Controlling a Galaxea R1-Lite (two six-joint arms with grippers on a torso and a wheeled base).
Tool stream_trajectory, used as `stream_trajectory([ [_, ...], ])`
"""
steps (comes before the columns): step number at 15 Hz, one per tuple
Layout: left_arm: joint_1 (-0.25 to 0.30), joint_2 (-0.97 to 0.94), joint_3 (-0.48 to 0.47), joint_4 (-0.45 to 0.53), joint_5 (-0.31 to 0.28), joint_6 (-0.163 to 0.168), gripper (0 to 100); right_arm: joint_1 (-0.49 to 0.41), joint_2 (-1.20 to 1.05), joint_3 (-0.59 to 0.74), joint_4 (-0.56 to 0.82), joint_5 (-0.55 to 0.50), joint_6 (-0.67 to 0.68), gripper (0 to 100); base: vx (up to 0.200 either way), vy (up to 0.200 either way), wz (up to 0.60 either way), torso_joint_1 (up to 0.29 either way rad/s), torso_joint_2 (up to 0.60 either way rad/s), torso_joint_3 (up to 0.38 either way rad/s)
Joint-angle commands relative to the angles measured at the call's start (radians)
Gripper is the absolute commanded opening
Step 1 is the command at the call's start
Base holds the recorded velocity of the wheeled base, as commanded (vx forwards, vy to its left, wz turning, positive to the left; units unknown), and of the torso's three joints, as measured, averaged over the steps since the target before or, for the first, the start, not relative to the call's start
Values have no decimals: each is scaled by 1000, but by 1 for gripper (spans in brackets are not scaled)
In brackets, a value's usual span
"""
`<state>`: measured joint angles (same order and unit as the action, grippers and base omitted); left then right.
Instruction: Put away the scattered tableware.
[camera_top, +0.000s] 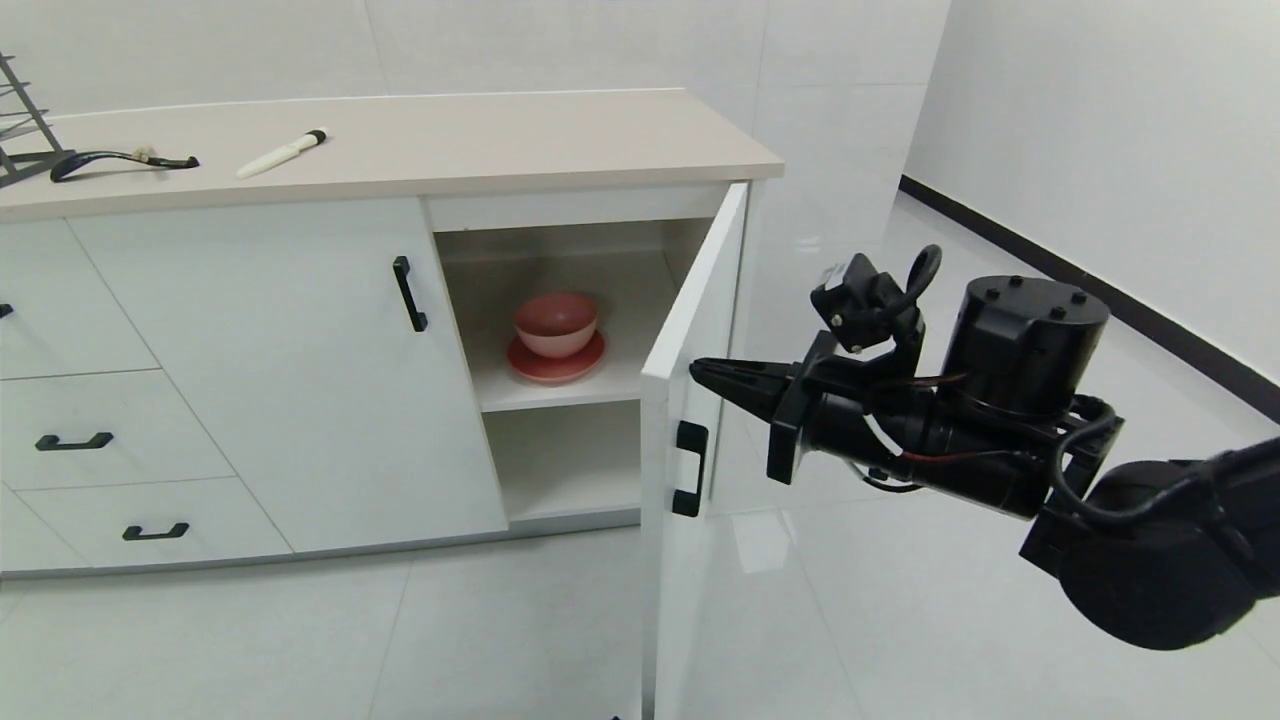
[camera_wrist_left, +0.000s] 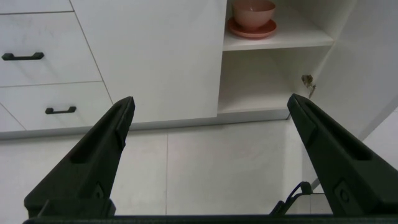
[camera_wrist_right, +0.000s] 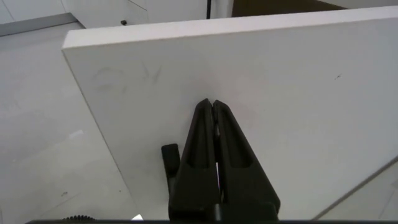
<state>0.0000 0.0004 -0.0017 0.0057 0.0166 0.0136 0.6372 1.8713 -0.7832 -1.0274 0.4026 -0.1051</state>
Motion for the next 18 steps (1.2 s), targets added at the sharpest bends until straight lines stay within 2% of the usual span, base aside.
stream_trajectory([
  [1, 0, 0, 0, 0, 0, 0, 100, 16, 52, -48, 0, 1, -1, 0, 0, 0, 0, 0, 0, 0],
  [18, 0, 0, 0, 0, -1, 0, 100, 16, 246, -320, 0, -4, -4, 0, 0, 0, 0, 0, 0, 0],
])
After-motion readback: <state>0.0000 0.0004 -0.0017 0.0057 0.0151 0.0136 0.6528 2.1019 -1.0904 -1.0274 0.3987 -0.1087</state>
